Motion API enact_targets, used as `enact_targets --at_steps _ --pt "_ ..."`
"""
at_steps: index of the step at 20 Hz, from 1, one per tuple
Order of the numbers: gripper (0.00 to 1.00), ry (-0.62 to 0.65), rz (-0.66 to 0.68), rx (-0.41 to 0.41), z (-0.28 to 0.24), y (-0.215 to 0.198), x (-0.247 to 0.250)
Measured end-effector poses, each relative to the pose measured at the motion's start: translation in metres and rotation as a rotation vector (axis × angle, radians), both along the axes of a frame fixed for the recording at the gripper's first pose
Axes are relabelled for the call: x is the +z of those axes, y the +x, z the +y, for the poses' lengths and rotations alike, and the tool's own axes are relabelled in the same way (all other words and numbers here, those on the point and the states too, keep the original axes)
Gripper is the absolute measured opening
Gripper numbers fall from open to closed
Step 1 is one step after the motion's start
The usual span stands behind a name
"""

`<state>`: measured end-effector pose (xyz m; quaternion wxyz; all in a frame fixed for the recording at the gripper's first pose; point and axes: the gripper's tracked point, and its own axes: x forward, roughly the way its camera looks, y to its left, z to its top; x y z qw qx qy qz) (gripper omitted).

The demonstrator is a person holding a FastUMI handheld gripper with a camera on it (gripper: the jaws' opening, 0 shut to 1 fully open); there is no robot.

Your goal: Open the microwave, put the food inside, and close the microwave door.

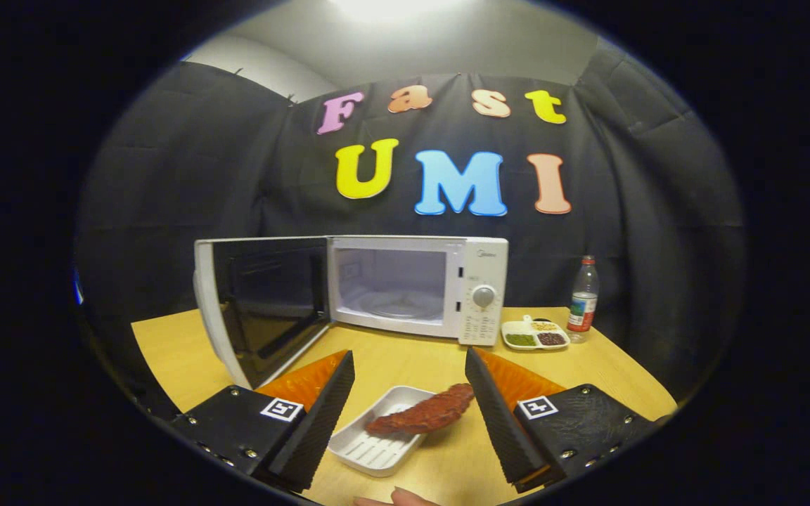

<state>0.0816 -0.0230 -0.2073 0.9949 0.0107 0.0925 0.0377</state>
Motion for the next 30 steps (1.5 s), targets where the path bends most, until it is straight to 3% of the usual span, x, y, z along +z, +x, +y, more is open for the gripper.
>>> enact_targets --at_steps 5,9,11,13,16,24,30 --pt "0.98 0.212 0.11 -0.041 -0.024 0.024 -0.047" --pt "0.96 0.426 0.182 -0.021 -0.012 0.042 -0.071" --pt "0.78 0.495 0.204 -0.042 -0.01 0.044 -0.082" --pt "0.41 0.586 0.193 -0.042 -0.007 0.044 -0.076" --pt "0.13 0.704 0.165 -0.033 -0.004 0.05 -0.063" --pt "0.13 0.68 0.15 -0.044 0.007 0.036 -0.022" --pt "0.13 0.605 0.119 0.002 0.027 0.046 0.016"
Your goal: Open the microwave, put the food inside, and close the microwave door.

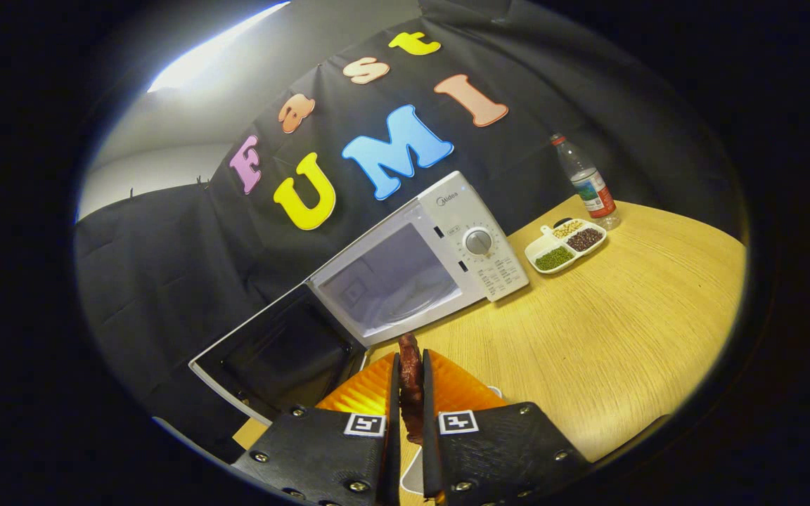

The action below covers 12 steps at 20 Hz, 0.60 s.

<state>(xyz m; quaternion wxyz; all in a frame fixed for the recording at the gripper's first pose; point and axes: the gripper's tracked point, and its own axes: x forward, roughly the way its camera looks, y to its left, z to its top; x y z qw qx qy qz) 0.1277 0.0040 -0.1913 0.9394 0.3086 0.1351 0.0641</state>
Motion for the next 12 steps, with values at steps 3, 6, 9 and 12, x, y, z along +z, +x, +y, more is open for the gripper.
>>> enact_targets --at_steps 3,6,9,12 --pt "0.13 -0.003 -0.022 0.017 0.014 0.011 0.015" --pt "0.13 -0.006 -0.039 0.024 0.024 0.026 0.024" --pt "0.13 -0.004 -0.044 0.032 0.034 0.046 0.028" --pt "0.13 -0.014 -0.057 0.026 0.042 0.065 0.029"
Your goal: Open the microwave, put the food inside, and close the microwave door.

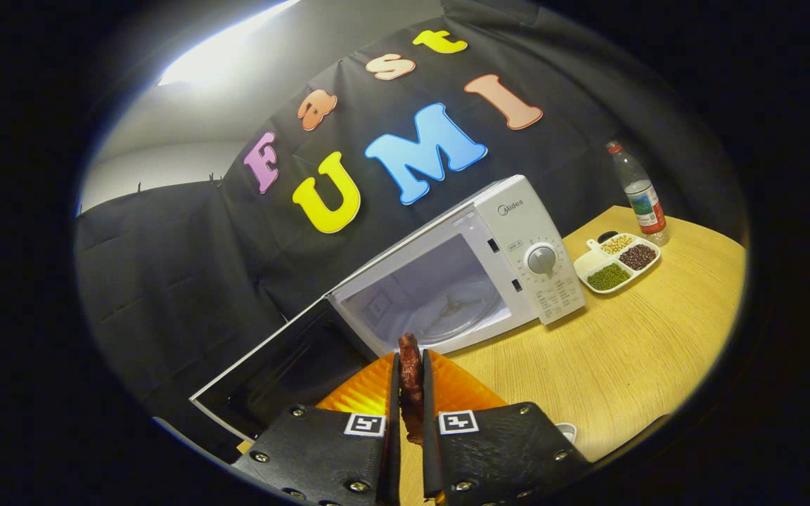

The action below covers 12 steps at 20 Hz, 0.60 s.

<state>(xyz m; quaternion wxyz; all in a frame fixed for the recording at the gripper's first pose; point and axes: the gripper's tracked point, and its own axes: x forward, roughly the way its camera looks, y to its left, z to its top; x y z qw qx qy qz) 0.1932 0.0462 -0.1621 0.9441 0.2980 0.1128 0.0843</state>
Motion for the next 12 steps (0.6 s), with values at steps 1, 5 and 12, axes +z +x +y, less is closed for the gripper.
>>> enact_targets --at_steps 1,5,12 --pt "0.13 0.002 -0.002 -0.002 0.003 0.007 0.0" --pt "0.13 -0.024 -0.021 -0.013 0.017 0.043 0.003" --pt "0.13 -0.042 -0.052 -0.078 0.031 0.138 -0.001"
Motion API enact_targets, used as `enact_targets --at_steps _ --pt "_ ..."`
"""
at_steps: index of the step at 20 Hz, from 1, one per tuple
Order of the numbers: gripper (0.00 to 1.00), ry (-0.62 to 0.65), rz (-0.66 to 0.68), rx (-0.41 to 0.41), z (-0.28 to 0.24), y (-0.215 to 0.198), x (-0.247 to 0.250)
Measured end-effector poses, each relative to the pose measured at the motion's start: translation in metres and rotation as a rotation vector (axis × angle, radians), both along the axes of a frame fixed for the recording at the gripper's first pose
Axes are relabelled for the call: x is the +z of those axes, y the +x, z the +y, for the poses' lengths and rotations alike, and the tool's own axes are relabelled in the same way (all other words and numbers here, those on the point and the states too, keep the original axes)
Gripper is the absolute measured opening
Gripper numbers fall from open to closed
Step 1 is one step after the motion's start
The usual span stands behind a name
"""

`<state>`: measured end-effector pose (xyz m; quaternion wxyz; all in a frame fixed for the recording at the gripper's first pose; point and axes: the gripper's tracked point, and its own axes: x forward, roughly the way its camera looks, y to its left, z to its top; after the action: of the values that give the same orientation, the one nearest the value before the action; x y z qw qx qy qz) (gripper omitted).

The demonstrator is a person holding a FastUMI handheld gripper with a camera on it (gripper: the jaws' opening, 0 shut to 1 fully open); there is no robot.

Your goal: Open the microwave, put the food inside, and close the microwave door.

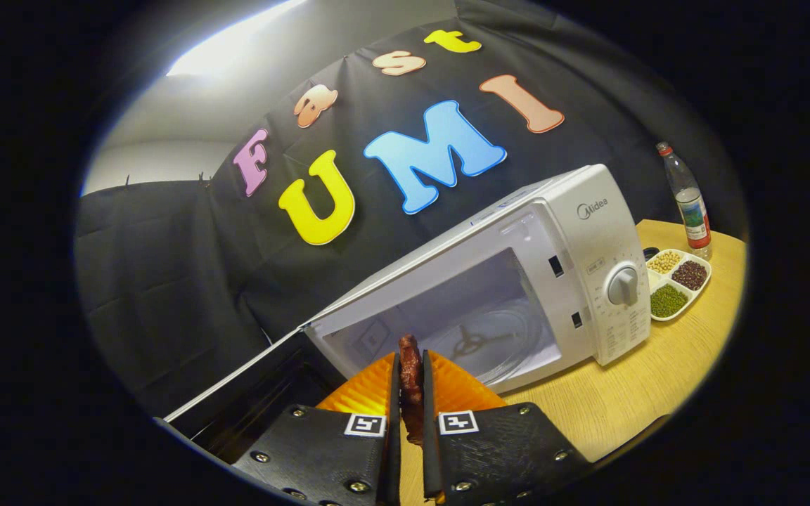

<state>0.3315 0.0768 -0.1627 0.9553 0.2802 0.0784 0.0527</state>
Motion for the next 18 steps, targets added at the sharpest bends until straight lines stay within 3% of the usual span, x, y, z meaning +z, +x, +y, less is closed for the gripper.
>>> enact_targets --at_steps 9,18 --pt "0.13 0.009 0.032 -0.076 0.005 0.091 -0.027" --pt "0.13 -0.085 0.052 -0.155 -0.021 0.127 -0.051"
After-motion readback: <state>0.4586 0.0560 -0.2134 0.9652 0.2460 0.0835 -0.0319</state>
